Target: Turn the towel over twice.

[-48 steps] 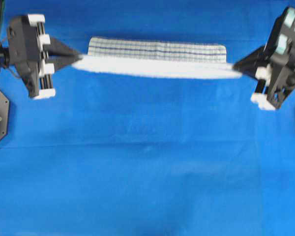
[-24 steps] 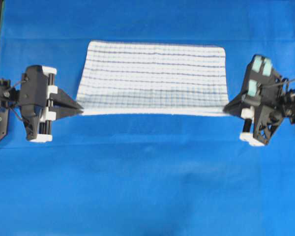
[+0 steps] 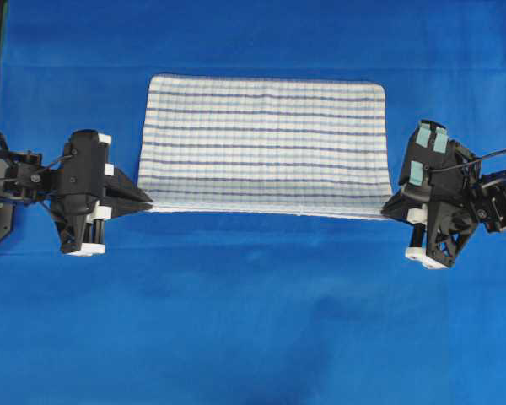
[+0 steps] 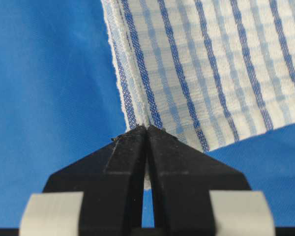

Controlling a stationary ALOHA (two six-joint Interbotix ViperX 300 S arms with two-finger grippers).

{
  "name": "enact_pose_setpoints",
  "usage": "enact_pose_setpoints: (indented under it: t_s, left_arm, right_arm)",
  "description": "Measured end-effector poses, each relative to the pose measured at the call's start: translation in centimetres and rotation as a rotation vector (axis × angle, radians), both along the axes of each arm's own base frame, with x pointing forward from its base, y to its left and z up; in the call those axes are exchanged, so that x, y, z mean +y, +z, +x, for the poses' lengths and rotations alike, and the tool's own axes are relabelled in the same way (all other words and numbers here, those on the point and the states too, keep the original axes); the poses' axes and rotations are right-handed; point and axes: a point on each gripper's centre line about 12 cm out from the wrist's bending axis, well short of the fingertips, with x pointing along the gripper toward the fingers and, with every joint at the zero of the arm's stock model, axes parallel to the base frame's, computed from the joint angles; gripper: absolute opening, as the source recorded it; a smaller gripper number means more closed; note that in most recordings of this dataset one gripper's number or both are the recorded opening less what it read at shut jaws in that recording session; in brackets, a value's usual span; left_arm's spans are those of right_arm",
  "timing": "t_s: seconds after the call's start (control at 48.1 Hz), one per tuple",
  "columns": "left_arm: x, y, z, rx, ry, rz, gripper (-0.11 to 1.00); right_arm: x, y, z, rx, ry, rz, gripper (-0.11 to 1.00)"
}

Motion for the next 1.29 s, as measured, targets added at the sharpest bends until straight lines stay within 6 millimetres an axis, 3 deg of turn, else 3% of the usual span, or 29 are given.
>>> enact_pose_setpoints:
  t_s: [0.312,0.374,0.416,0.499,0.562,0.645,0.707,0.853,1.061,1.29]
  left_arm:
    - [-0.1,0.2,0.8,-0.004,-0.001,-0.002,0.03]
    - [-0.2,0.3,0.9,-0.008,-0.005,-0.001,0.06]
    - [-0.3,0.5,1.0,-0.012,-0.009,-0.003,0.14]
    - [-0.7,0.4,1.0,-0.006,-0.025,-0.001,0.38]
    - [-1.1,0.7,1.2,-0.012,-0.034,-0.005,0.58]
    - [-1.3,0.8,1.2,-0.009,-0.045,-0.002,0.8]
    - [-1.3,1.2,1.3,-0.012,-0.049,0.002,0.9]
    - [-1.3,2.2,1.1,-0.025,-0.056,0.007,0.84]
    - [-1.0,4.4,0.8,-0.093,-0.052,0.008,0.84]
    - [1.2,7.5,0.0,-0.217,0.039,0.009,0.84]
  right_arm:
    - [-0.1,-0.2,-0.3,0.021,-0.002,-0.008,0.03]
    - [-0.1,-0.3,-0.3,0.026,-0.002,-0.013,0.12]
    - [-0.2,-0.3,-0.3,0.03,-0.004,-0.015,0.24]
    - [-0.2,-0.4,-0.5,0.039,-0.002,-0.019,0.5]
    - [-0.2,-0.4,-0.5,0.039,-0.001,-0.02,0.63]
    - [-0.2,-0.3,-0.4,0.037,-0.003,-0.02,0.65]
    - [-0.2,-0.1,-0.4,0.033,-0.002,-0.022,0.63]
    - [-0.3,1.0,-0.4,0.006,-0.002,-0.034,0.62]
    - [-0.9,3.5,-0.5,-0.062,0.011,-0.087,0.62]
    - [-2.1,6.0,-0.7,-0.145,0.031,-0.186,0.62]
